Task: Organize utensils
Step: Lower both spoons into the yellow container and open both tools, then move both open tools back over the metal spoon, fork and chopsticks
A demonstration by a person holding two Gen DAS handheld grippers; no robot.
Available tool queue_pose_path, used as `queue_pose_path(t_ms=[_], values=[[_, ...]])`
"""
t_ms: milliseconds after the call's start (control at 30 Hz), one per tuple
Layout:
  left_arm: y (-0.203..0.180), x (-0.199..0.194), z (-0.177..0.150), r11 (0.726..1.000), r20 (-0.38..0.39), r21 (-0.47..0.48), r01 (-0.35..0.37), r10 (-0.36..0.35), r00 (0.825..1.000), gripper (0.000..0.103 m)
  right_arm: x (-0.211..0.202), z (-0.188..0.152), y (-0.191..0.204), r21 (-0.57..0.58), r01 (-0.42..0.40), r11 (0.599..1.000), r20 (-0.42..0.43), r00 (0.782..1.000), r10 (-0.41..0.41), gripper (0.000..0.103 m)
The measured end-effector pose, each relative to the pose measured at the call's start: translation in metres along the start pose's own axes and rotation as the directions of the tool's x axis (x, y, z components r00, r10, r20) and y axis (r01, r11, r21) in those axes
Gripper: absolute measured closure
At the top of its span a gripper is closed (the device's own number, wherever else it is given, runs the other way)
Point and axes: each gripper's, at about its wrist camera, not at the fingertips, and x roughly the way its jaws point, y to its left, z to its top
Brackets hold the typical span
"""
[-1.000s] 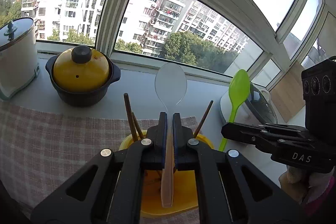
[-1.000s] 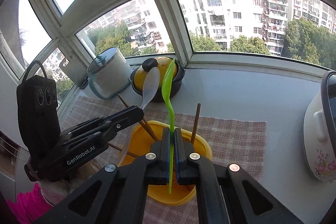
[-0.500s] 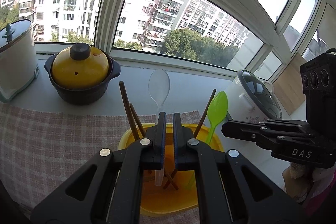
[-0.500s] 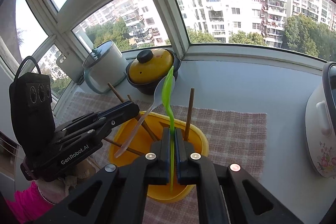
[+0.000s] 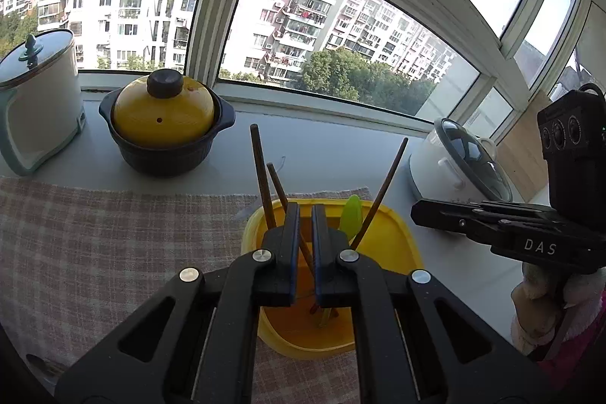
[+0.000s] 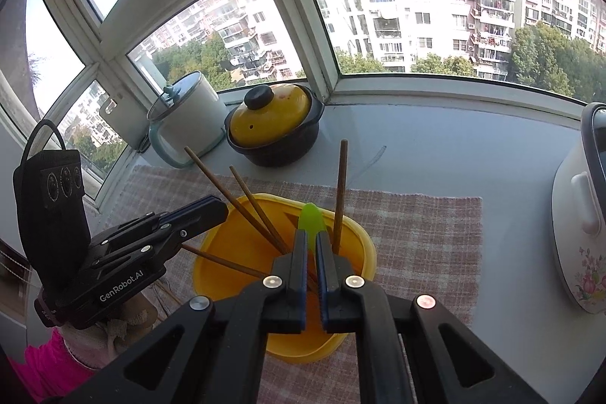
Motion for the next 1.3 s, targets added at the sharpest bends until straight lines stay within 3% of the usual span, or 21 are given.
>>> queue_pose_path(t_ms=[67, 100, 167, 200, 233, 400, 533, 967, 1300], values=[[0.002, -0.004, -0.001, 1.000, 0.003, -0.005, -0.002, 0.002, 1.000, 0.100, -0.002, -0.001, 0.001, 0.001, 0.005, 1.000, 0.009, 1.000, -0.005, 0.092], [0.004, -0.007, -0.001, 1.000, 0.003, -0.007, -0.005, 0.005, 1.000, 0.099, -0.003, -0.001, 0.001, 0.003, 0.009, 1.000, 0.015, 1.000, -0.009, 0.077], [0.007, -0.012, -0.003, 1.000, 0.002, -0.009, -0.007, 0.008, 1.000, 0.086, -0.005, -0.003, 0.003, 0.002, 0.013, 1.000, 0.027, 1.000, -0.013, 0.066], [0.008, -0.015, -0.003, 1.000, 0.007, -0.010, -0.009, 0.010, 1.000, 0.077, -0.006, -0.003, 0.004, 0.002, 0.014, 1.000, 0.030, 0.999, -0.014, 0.066], [0.009, -0.018, -0.004, 1.000, 0.011, -0.009, -0.014, 0.014, 1.000, 0.074, -0.008, -0.003, 0.004, 0.003, 0.015, 1.000, 0.033, 0.999, -0.015, 0.066], [0.016, -0.035, -0.007, 0.999, 0.018, -0.010, -0.036, 0.036, 0.999, 0.074, -0.014, -0.008, 0.008, 0.008, 0.018, 1.000, 0.051, 0.999, -0.019, 0.060], [0.027, -0.050, -0.012, 0.999, 0.021, -0.017, -0.050, 0.051, 0.998, 0.065, -0.021, -0.012, 0.012, 0.006, 0.023, 1.000, 0.066, 0.998, -0.023, 0.056], [0.083, -0.110, -0.040, 0.984, 0.007, -0.092, -0.154, 0.156, 0.988, 0.065, -0.034, -0.032, 0.051, -0.077, 0.001, 0.997, 0.093, 0.996, 0.006, 0.048], [0.154, -0.156, -0.088, 0.930, -0.062, -0.238, -0.281, 0.274, 0.960, 0.065, -0.008, -0.048, 0.109, -0.228, -0.052, 0.972, 0.031, 0.998, 0.061, 0.047]])
